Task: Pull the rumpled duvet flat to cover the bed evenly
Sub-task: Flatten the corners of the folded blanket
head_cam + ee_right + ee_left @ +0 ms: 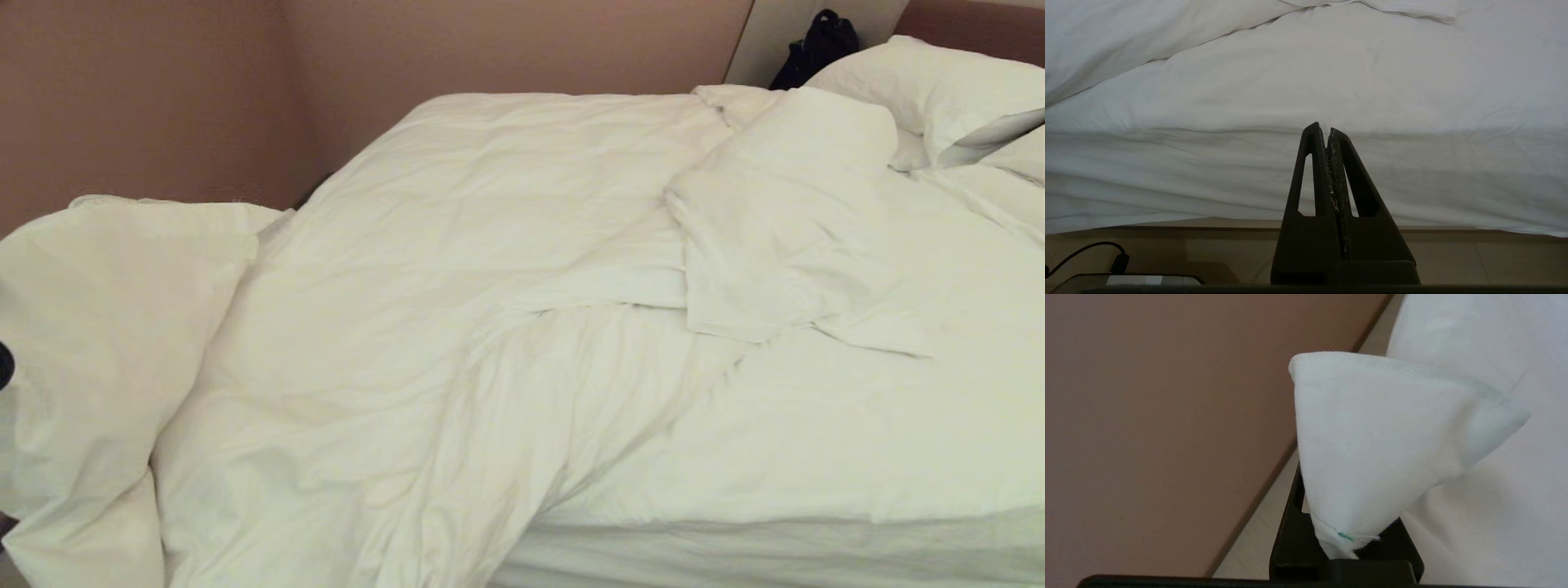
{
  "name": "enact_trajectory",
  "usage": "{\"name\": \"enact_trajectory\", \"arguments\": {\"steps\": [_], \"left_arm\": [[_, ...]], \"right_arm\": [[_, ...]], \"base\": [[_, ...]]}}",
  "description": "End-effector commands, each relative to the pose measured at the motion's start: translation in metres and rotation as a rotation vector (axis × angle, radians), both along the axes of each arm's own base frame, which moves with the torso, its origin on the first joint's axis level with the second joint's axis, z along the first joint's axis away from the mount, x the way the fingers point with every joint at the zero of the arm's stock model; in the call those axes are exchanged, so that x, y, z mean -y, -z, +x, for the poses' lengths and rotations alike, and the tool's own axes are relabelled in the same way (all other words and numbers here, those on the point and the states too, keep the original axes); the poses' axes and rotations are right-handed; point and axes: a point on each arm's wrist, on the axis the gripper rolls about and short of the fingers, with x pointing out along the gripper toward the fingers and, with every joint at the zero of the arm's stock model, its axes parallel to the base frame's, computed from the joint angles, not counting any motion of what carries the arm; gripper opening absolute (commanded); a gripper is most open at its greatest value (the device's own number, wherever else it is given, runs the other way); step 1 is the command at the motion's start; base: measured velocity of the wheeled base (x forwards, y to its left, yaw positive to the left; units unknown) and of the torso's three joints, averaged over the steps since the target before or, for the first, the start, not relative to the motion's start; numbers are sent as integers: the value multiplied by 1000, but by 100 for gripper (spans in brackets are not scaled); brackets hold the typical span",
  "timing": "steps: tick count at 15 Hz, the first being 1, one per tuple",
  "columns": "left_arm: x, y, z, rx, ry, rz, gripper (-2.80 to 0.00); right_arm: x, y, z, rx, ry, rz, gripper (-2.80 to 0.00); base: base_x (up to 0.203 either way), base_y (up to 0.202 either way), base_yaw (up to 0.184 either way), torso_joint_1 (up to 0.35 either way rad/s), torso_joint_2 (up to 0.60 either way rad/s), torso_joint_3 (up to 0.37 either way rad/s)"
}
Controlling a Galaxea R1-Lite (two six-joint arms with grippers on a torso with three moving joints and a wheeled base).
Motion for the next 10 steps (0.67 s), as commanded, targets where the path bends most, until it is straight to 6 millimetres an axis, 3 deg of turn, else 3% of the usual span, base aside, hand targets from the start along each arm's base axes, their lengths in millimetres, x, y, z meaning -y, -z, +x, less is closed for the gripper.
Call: {"name": "enact_trajectory", "arguments": {"steps": [1,3,10], "left_arm": [[6,2,-23,20,-11,-1,-280],[0,18,-29,0,-53,-49,-280],[-46,26,15,50,-226,-182,-280]], "right_arm": [[0,0,0,1,0,-1,-280],[0,0,0,1,0,-1,-280],[0,0,0,1,0,-1,-280]], "base": [[0,0,0,0,0,0],[0,0,0,0,0,0],[0,0,0,0,0,0]]}}
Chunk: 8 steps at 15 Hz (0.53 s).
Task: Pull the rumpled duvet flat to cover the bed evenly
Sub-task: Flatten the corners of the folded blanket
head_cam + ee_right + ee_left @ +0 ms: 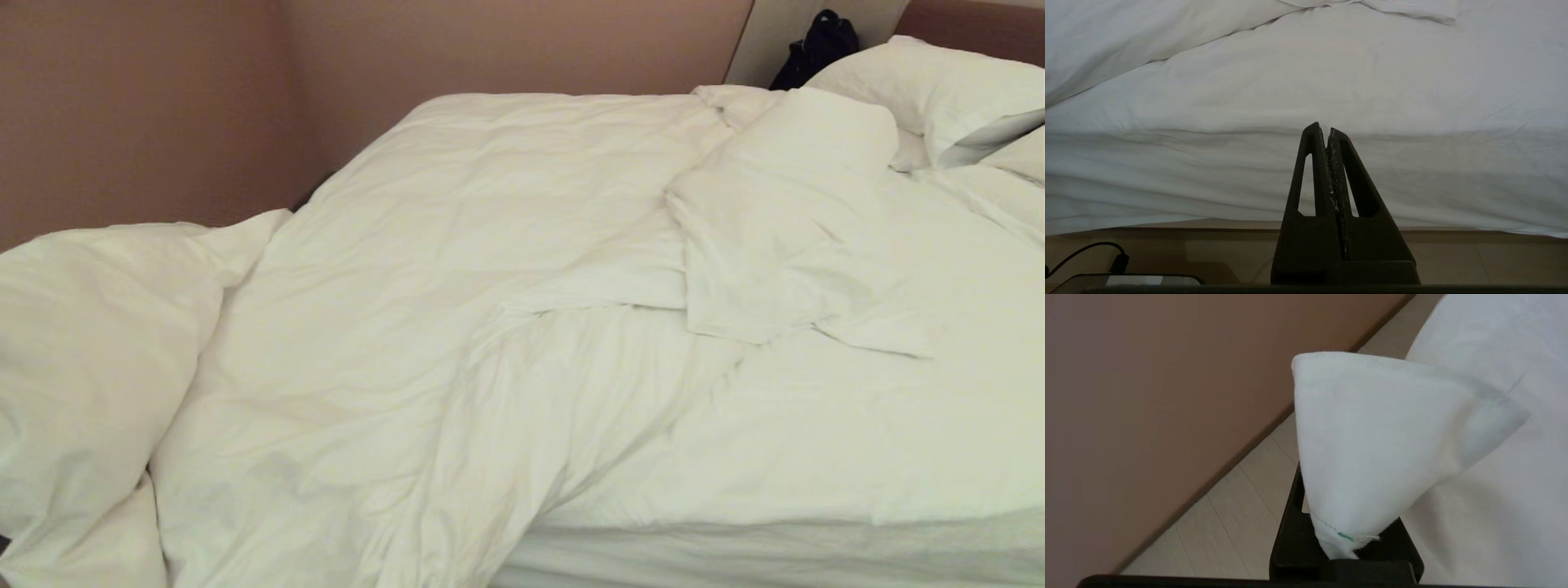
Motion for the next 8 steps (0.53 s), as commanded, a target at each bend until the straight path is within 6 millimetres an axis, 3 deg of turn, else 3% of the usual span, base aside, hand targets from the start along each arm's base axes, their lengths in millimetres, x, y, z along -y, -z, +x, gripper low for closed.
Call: {"name": "enact_trajectory", "arguments": {"steps": [1,6,8], "left_arm": [[-22,8,19,-23,-61,-34,-280],[-53,18,14,-30,-201,-70,-280],[-57,20,11,-34,-219,-77,-280]], "right_arm": [[0,0,0,0,0,0,-280],[0,0,0,0,0,0,-280],[0,0,0,0,0,0,-280]], "base": [[0,0,0,0,0,0],[0,0,0,0,0,0],[0,0,0,0,0,0]]}}
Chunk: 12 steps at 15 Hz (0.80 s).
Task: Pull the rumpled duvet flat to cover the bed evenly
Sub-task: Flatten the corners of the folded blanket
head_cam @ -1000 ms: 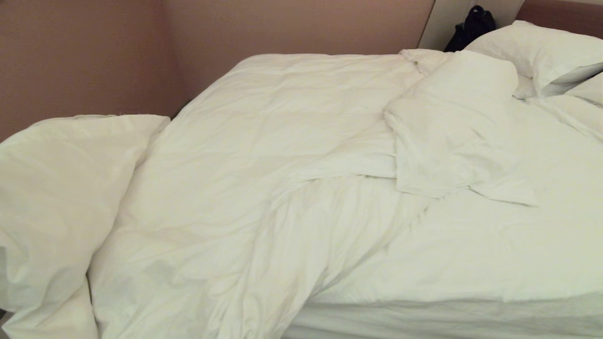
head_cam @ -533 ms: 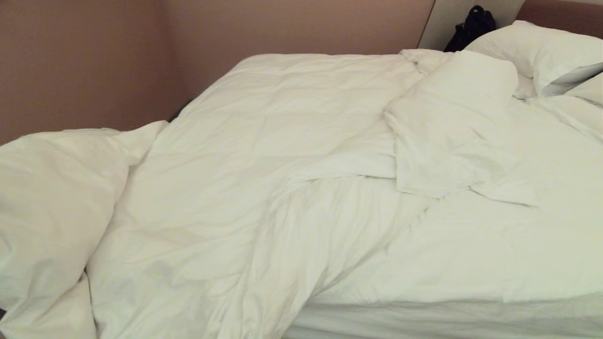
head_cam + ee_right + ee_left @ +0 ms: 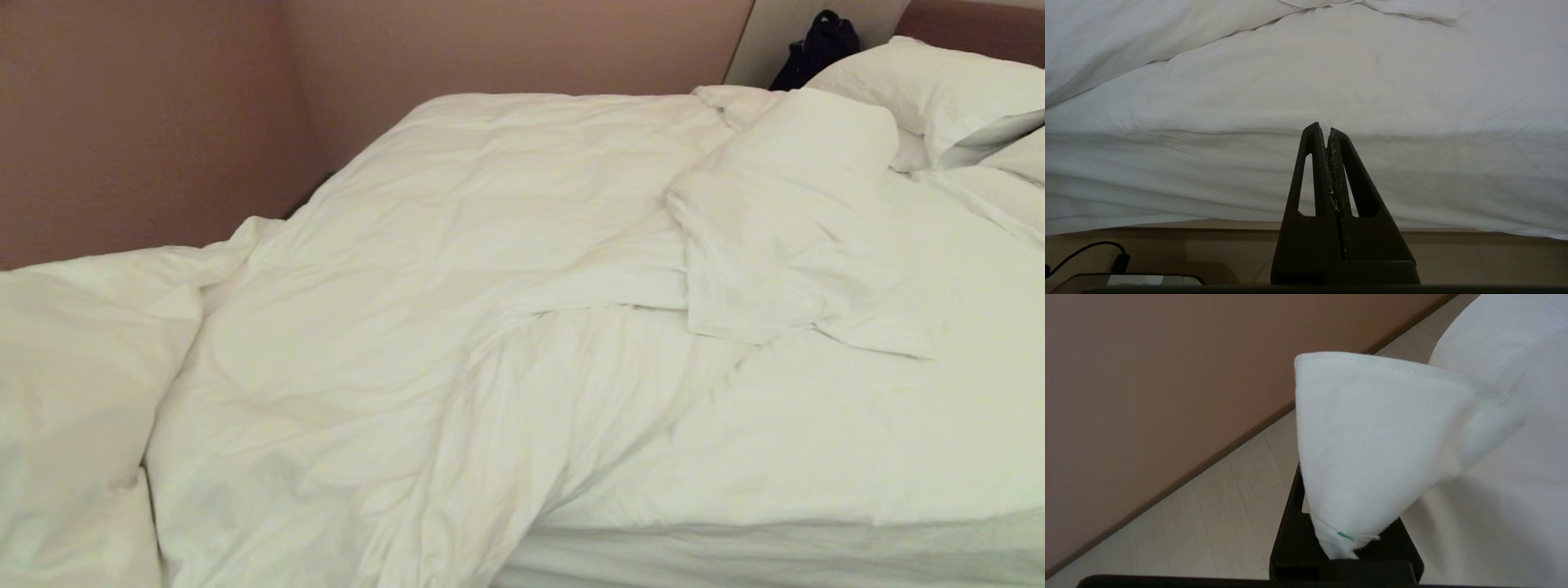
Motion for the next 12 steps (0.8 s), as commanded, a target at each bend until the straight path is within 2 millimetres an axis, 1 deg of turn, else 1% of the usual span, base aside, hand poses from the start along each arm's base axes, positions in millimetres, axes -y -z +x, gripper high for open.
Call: {"name": "enact_trajectory", "arguments": {"steps": [1,3,5,6,7,8,9,12], "left_arm": [[-12,6,-5,-13,-54,-14,-280],[-22,8,-11,-14,-99,-22,-280],[-44,11,-26,-23,-197,-33,-280],[-53,15,-29,-33,-229,-43,-280],[-61,20,-30,-47,-251,-57,-280],[-64,23,-31,-53,-260,-63,-280],[-69,29,-29,-70,-267,-80,-280],[-74,40,-25,-94,-270,-106,-280]], "right_arm": [[0,0,0,0,0,-1,-280],[0,0,0,0,0,-1,-280],[0,0,0,0,0,-1,-280],[0,0,0,0,0,-1,-280],[0,0,0,0,0,-1,-280],[0,0,0,0,0,-1,-280],[0,0,0,0,0,-1,-280],[0,0,0,0,0,-1,-280]], "base": [[0,0,0,0,0,0],[0,0,0,0,0,0],[0,0,0,0,0,0],[0,0,0,0,0,0],[0,0,0,0,0,0],[0,0,0,0,0,0],[0,0,0,0,0,0],[0,0,0,0,0,0]]}}
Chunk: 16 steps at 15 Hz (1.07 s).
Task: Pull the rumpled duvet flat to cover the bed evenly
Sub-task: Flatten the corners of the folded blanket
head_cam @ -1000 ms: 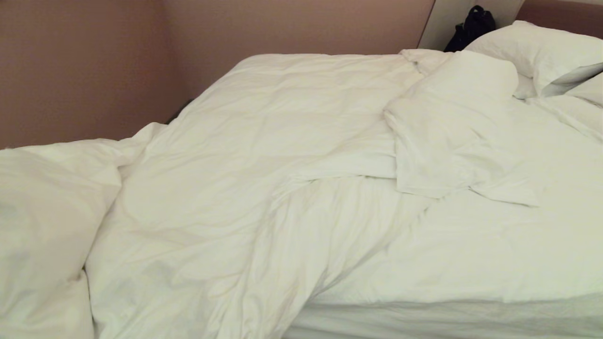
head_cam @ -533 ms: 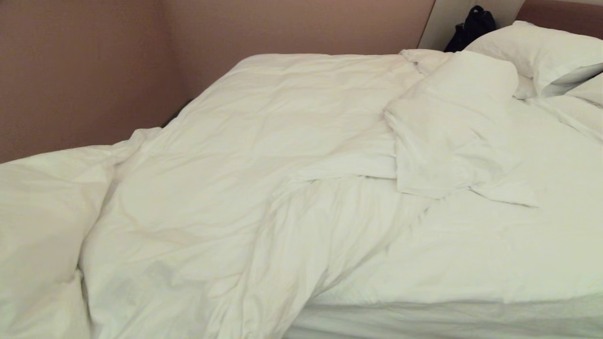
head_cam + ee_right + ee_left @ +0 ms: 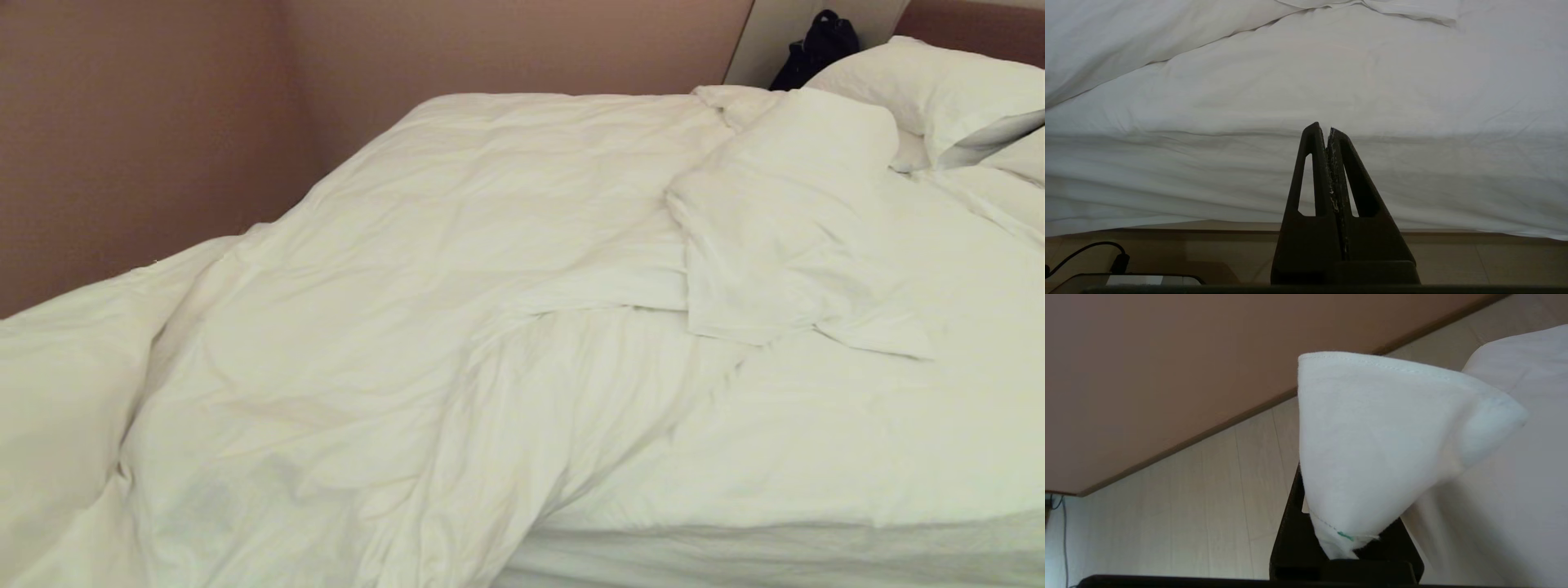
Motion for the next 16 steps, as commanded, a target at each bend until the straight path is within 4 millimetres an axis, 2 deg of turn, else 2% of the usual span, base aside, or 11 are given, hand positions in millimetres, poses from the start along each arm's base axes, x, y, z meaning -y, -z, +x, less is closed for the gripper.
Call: {"name": "enact_trajectory", "arguments": {"steps": [1,6,7,12,16], "left_arm": [[-6,8,4,-19,-6,-22,-280],[-22,27,15,-8,-11,-4,-280],[-23,29,15,-11,-10,-9,0],[-19,28,16,9,35,-23,0],[-11,13,12,60,94,-6,0]], "right_arm": [[0,0,0,0,0,-1,-280],[0,0,0,0,0,-1,-280],[0,0,0,0,0,-1,-280],[0,0,0,0,0,-1,-280],[0,0,0,0,0,-1,-280]], "base": [[0,0,0,0,0,0],[0,0,0,0,0,0],[0,0,0,0,0,0],[0,0,0,0,0,0],[0,0,0,0,0,0]]}}
